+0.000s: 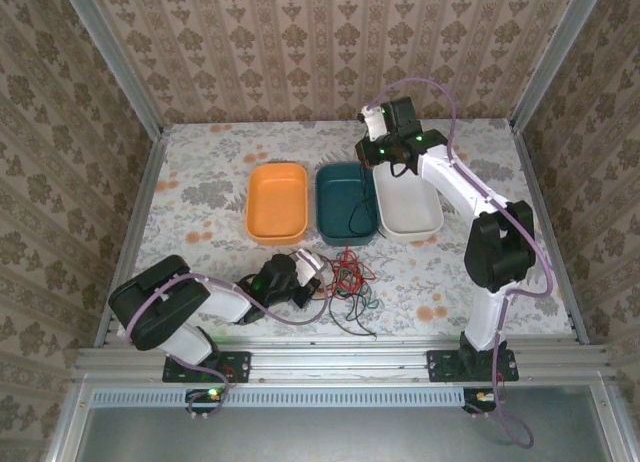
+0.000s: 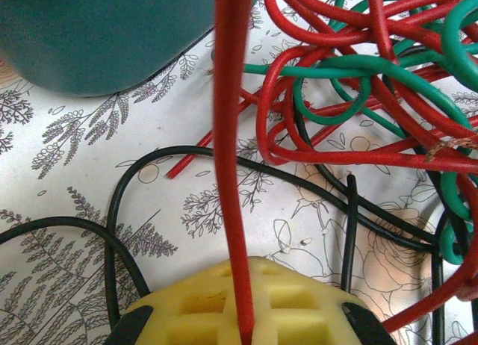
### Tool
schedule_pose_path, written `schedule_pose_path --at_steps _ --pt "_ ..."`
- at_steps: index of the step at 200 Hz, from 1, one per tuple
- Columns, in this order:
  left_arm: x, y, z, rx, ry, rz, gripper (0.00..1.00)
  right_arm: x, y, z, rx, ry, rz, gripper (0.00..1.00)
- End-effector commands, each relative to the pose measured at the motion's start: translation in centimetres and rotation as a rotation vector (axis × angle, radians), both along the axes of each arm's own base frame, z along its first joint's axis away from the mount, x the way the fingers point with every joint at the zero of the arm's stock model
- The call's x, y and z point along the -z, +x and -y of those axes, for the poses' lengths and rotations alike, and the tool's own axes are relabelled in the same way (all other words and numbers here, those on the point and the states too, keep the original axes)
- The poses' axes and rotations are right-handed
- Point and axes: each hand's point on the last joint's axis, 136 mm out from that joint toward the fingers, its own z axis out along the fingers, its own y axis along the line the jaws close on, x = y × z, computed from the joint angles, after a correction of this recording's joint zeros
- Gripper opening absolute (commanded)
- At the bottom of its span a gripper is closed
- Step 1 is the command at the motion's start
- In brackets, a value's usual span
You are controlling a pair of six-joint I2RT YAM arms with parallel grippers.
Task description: Untangle the cables
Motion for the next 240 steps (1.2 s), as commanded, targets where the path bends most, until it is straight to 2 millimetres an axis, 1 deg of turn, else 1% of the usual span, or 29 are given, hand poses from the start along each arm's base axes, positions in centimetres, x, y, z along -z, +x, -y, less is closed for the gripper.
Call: schedule_pose_path --at_steps 1,16,28,36,52,64,71,74,105,129,145,176,220,240 --pt "0.5 0.1 0.1 0.0 0.026 -0.005 0.0 0.2 1.7 -0.8 -0.064 0.014 0.057 0.0" --pt "0.6 0.2 0.0 -0.002 0.03 -0.006 0.0 0.8 1.6 -1.6 -0.136 0.031 0.041 0.0" --pt "0.7 0.2 0.0 -0.004 0.033 -0.008 0.0 1.4 0.9 -2.5 -0.215 0.056 0.013 0.0" --pt "0.7 0.2 0.0 -0.003 0.034 -0.009 0.0 1.7 0.6 -2.7 -0.252 0.079 -0.013 0.0" --pt "0.9 0.2 0.0 -0.005 0.039 -0.011 0.0 1.2 0.5 -2.4 -0.287 0.156 -0.05 0.0" --pt "1.0 0.2 0.0 -0.007 0.043 -0.012 0.0 1.5 0.4 -2.2 -0.3 0.181 -0.087 0.0" --pt "1.0 0.3 0.0 -0.008 0.043 -0.013 0.0 1.2 0.4 -2.1 -0.312 0.206 -0.098 0.0" --pt "1.1 0.3 0.0 -0.008 0.044 -0.014 0.0 1.5 0.2 -1.9 -0.314 0.211 -0.125 0.0" --pt "1.3 0.4 0.1 -0.007 0.049 -0.016 0.0 2.3 -0.8 -0.8 -0.348 0.24 -0.23 0.0" --pt "1.4 0.4 0.2 -0.006 0.051 -0.017 0.0 3.7 -1.5 0.3 -0.35 0.248 -0.291 0.0" --pt "1.4 0.5 0.2 -0.008 0.052 -0.017 0.0 4.6 -2.0 0.7 -0.351 0.254 -0.325 0.0" --pt "1.5 0.5 0.3 -0.005 0.055 -0.018 0.0 6.9 -2.9 0.6 -0.358 0.26 -0.403 0.0" --pt "1.3 0.5 0.4 -0.003 0.053 -0.015 0.0 9.2 -3.3 0.7 -0.35 0.264 -0.493 0.0" --pt "1.4 0.5 0.3 -0.004 0.056 -0.016 0.0 10.3 -3.2 0.9 -0.338 0.237 -0.533 0.0"
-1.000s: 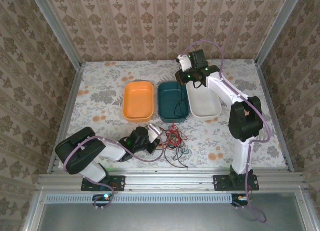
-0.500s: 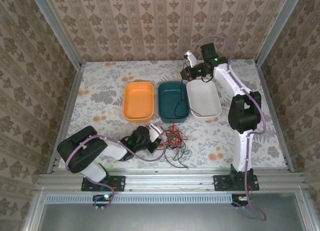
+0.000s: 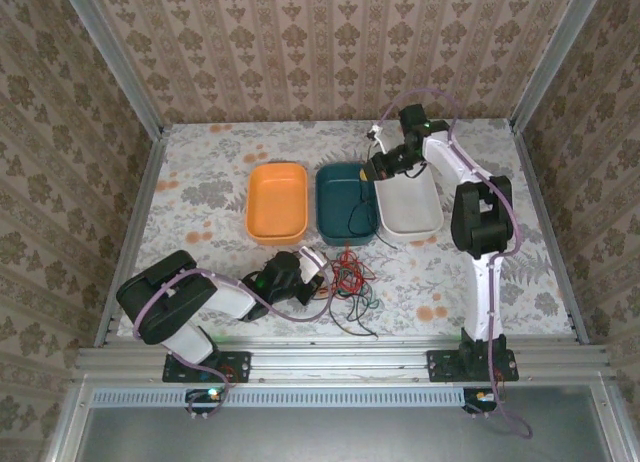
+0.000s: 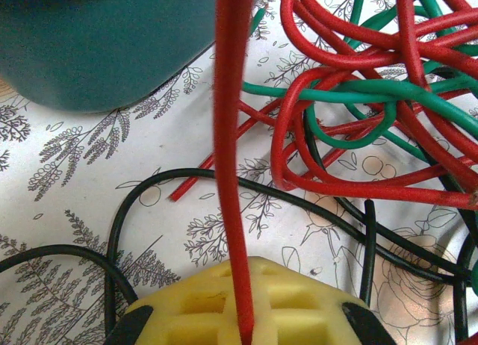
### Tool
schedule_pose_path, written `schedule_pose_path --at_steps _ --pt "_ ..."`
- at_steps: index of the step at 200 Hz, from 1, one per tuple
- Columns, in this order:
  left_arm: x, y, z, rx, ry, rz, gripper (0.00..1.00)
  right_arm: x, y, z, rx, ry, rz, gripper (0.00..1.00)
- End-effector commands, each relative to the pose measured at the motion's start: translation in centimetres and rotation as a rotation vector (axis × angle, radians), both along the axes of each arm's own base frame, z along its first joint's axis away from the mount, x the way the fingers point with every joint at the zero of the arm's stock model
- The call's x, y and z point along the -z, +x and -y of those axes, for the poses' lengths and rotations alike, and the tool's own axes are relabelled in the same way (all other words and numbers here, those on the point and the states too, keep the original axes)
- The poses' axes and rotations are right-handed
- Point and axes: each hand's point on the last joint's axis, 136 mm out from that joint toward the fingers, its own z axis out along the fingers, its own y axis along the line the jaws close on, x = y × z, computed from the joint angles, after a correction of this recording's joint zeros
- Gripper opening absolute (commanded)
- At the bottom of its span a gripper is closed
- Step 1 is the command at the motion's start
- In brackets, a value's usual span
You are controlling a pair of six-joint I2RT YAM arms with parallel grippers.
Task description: Untangle the cables
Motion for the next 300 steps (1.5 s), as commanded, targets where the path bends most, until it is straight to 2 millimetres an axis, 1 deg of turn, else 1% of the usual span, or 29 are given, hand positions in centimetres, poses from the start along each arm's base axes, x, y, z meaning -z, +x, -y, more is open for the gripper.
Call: schedule_pose_path --at_steps 1,16,36,53,66,102,140,156,169,174,181,187,199,215,219,223,246,257,275,290,300 --pt "1.3 -0.2 -0.4 0.002 0.054 -0.02 0.0 1.5 -1.0 -0.1 -0.024 -0.012 -0.092 0.0" --pt "1.3 -0.2 -0.5 0.001 0.054 -0.019 0.0 2.4 -1.0 0.2 -0.012 -0.06 -0.099 0.0" --pt "1.3 -0.2 -0.4 0.003 0.055 -0.022 0.0 3.9 -0.6 1.0 0.019 -0.167 -0.091 0.01" --pt "1.3 -0.2 -0.3 0.004 0.054 -0.023 0.0 4.5 -0.2 1.7 0.048 -0.251 -0.073 0.01" --pt "1.4 -0.2 -0.3 0.005 0.056 -0.025 0.0 4.2 0.4 1.8 0.072 -0.275 -0.044 0.02" --pt "1.4 -0.1 -0.3 0.003 0.056 -0.024 0.0 2.6 1.5 0.8 0.088 -0.33 0.065 0.02" --pt "1.4 -0.2 -0.3 0.003 0.056 -0.022 0.0 0.9 1.3 -1.6 0.031 -0.316 0.168 0.04" --pt "1.4 -0.2 -0.4 0.002 0.055 -0.023 0.0 0.4 1.4 -1.7 0.025 -0.305 0.206 0.05" --pt "1.5 -0.2 -0.4 0.001 0.057 -0.025 0.0 -0.1 1.3 -1.8 0.023 -0.269 0.219 0.09" --pt "1.5 -0.2 -0.4 0.003 0.057 -0.024 0.0 -0.3 1.2 -1.9 0.017 -0.254 0.216 0.15" --pt "1.5 -0.2 -0.4 0.002 0.055 -0.023 0.0 -0.4 1.1 -2.0 0.01 -0.238 0.206 0.28" --pt "1.5 -0.2 -0.4 0.003 0.056 -0.024 0.0 -0.5 0.9 -2.1 0.002 -0.228 0.197 0.34" --pt "1.5 -0.1 -0.4 0.002 0.057 -0.022 0.0 -0.6 0.4 -2.2 -0.013 -0.221 0.176 0.43" --pt "1.5 -0.1 -0.3 0.004 0.055 -0.023 0.0 -1.8 -0.1 -2.1 -0.016 -0.211 0.177 0.49" --pt "1.5 -0.1 -0.2 0.004 0.054 -0.021 0.0 -2.3 -0.2 -2.1 -0.012 -0.209 0.186 0.59" --pt "1.5 -0.1 -0.2 0.004 0.054 -0.022 0.0 -2.7 -0.4 -2.0 -0.007 -0.209 0.193 0.61" --pt "1.5 0.0 -0.1 0.004 0.049 -0.018 0.0 -5.7 -1.0 -1.0 0.048 -0.222 0.266 0.63" --pt "1.5 0.0 0.0 0.007 0.048 -0.016 0.0 -7.0 -1.7 -0.5 0.078 -0.227 0.295 0.63" --pt "1.5 0.0 -0.1 0.003 0.046 -0.011 0.0 -8.3 -3.2 0.5 0.138 -0.237 0.309 0.63" --pt "1.4 0.1 -0.1 -0.001 0.044 -0.005 0.0 -7.8 -5.1 1.1 0.168 -0.256 0.258 0.63" --pt "1.4 0.0 -0.1 -0.002 0.045 -0.004 0.0 -7.2 -6.4 1.3 0.175 -0.279 0.22 0.63"
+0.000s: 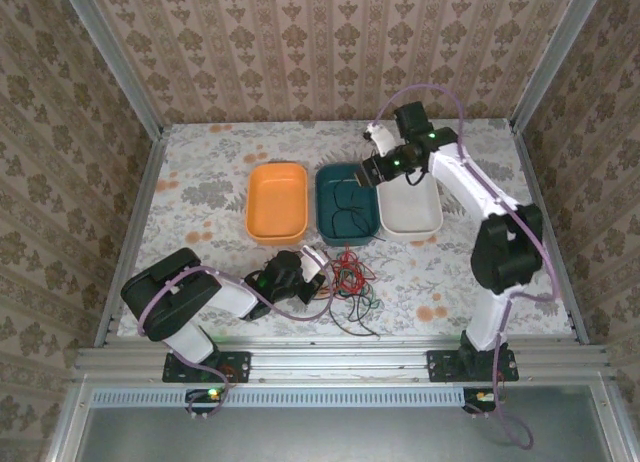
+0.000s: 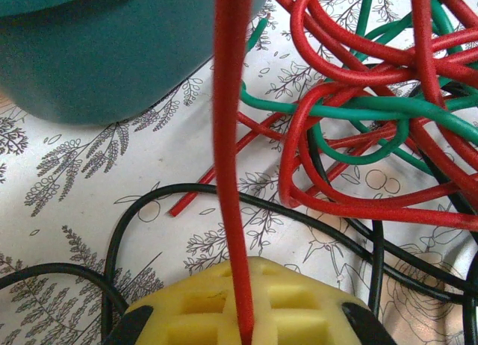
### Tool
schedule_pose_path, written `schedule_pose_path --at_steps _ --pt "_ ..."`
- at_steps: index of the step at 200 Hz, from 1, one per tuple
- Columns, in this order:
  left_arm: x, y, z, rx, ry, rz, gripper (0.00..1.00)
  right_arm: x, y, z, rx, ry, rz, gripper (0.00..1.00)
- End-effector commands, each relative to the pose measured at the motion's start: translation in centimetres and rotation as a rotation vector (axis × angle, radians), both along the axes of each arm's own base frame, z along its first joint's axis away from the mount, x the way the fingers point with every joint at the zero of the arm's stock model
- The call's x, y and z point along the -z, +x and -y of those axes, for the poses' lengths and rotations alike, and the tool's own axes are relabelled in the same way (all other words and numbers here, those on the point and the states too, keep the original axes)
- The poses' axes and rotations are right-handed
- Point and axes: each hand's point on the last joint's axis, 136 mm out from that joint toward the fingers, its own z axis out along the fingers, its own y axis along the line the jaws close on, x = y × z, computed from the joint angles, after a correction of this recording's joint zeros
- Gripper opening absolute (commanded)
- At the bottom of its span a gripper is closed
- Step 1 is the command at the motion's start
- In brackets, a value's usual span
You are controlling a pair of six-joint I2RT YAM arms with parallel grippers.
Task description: Untangle the cables
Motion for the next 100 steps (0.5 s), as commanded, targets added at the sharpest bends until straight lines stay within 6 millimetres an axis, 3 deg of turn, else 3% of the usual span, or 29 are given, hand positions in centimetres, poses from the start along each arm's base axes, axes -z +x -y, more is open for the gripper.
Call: schedule_pose_path --at_steps 1,33,62,100 --pt "1.5 -0.4 -0.6 0.001 0.054 -0.015 0.0 0.8 -2.2 1.0 0.083 -0.036 -0.062 0.63" --pt "1.4 -0.5 -0.4 0.006 0.056 -0.006 0.0 5.1 -7.0 1.3 0.065 -0.223 -0.18 0.62" --pt "1.5 -0.5 -0.5 0.004 0.059 -0.001 0.0 8.6 -9.7 2.0 0.068 -0.354 -0.27 0.6" --pt "1.6 -0.6 -0.6 0.005 0.057 0.001 0.0 10.1 -11.5 3.0 0.062 -0.441 -0.317 0.58"
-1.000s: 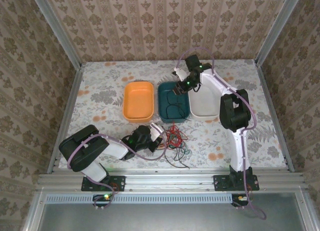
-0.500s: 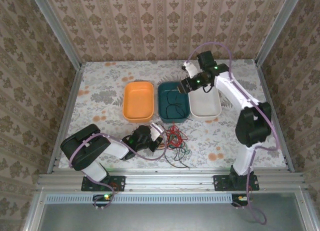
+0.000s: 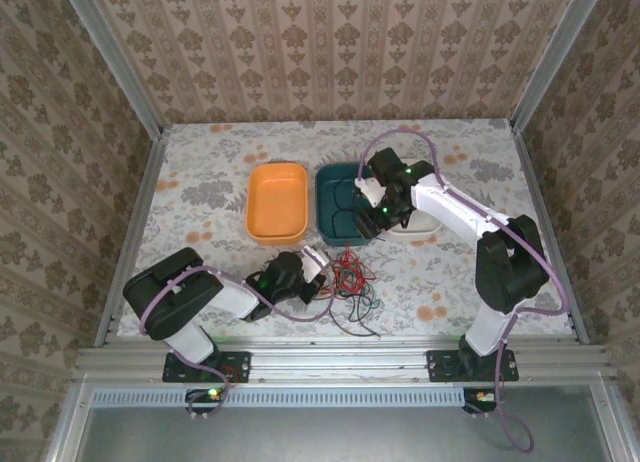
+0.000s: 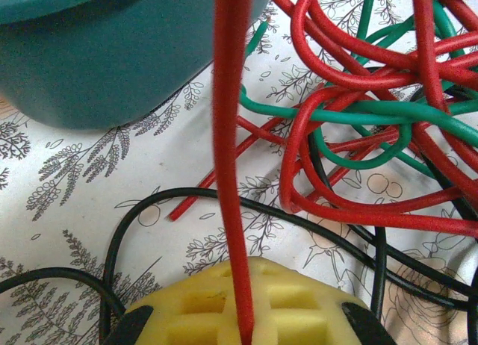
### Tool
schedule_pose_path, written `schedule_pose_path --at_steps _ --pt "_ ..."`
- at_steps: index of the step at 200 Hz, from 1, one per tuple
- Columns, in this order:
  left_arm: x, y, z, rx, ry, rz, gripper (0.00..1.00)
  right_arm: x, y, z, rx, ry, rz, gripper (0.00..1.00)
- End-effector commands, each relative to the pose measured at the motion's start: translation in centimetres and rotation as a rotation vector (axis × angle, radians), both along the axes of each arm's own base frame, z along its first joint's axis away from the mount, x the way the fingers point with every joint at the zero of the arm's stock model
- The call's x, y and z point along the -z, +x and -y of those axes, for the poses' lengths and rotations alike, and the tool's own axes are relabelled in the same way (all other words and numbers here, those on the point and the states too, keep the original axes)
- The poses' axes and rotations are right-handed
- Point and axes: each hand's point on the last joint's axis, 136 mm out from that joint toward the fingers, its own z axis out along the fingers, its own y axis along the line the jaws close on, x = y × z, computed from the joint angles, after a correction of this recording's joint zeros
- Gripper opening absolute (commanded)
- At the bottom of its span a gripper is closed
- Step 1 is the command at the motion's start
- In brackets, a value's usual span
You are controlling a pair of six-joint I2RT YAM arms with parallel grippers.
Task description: Untangle the cables
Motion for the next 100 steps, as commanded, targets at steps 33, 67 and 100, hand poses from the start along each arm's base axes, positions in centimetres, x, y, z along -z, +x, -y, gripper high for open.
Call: schedule_pose_path --at_steps 33,67,100 --pt "1.6 -0.7 -0.8 0.013 0.053 -0.012 0.0 1.1 -2.3 1.9 0.024 -0.115 -0.068 0.58" --pt "1.8 -0.7 -0.8 0.013 0.054 -0.013 0.0 2.4 -3.5 1.4 0.005 -0.12 -0.119 0.54" --pt "1.8 -0.8 -1.0 0.011 0.054 -0.011 0.0 2.6 -3.7 1.1 0.002 -0.125 -0.129 0.28"
